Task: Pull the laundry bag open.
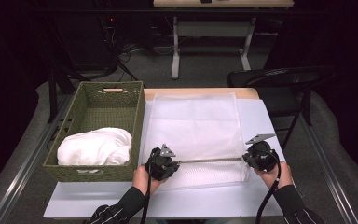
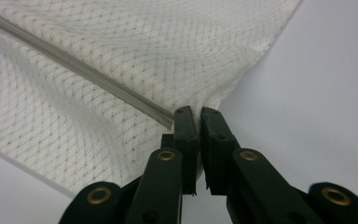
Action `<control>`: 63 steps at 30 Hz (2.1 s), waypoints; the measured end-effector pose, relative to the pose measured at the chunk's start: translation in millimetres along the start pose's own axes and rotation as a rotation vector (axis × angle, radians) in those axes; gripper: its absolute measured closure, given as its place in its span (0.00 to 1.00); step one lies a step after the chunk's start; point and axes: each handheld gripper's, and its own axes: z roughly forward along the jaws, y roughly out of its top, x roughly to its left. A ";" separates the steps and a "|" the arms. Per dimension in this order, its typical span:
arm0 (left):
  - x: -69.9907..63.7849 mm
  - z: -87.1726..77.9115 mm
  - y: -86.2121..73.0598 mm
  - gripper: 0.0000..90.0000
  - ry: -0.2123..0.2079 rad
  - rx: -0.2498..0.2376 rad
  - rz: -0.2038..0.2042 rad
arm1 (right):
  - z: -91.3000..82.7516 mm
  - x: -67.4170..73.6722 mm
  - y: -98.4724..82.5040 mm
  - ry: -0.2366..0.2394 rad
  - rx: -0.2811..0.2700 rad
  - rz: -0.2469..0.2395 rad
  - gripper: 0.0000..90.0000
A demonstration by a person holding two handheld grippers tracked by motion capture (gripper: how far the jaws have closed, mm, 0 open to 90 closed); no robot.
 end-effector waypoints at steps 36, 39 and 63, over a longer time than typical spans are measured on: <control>9.8 -37.9 -41.3 0.96 0.119 -0.010 -0.088 | -1.4 0.5 -3.6 -0.017 0.006 0.011 0.96; 10.7 -40.4 -42.8 0.96 0.129 -0.020 -0.095 | -0.7 -1.1 -5.0 -0.019 0.008 0.026 0.96; 8.0 -39.8 -49.4 0.96 0.188 0.005 -0.084 | -0.5 -9.2 -12.0 -0.055 0.033 0.059 0.96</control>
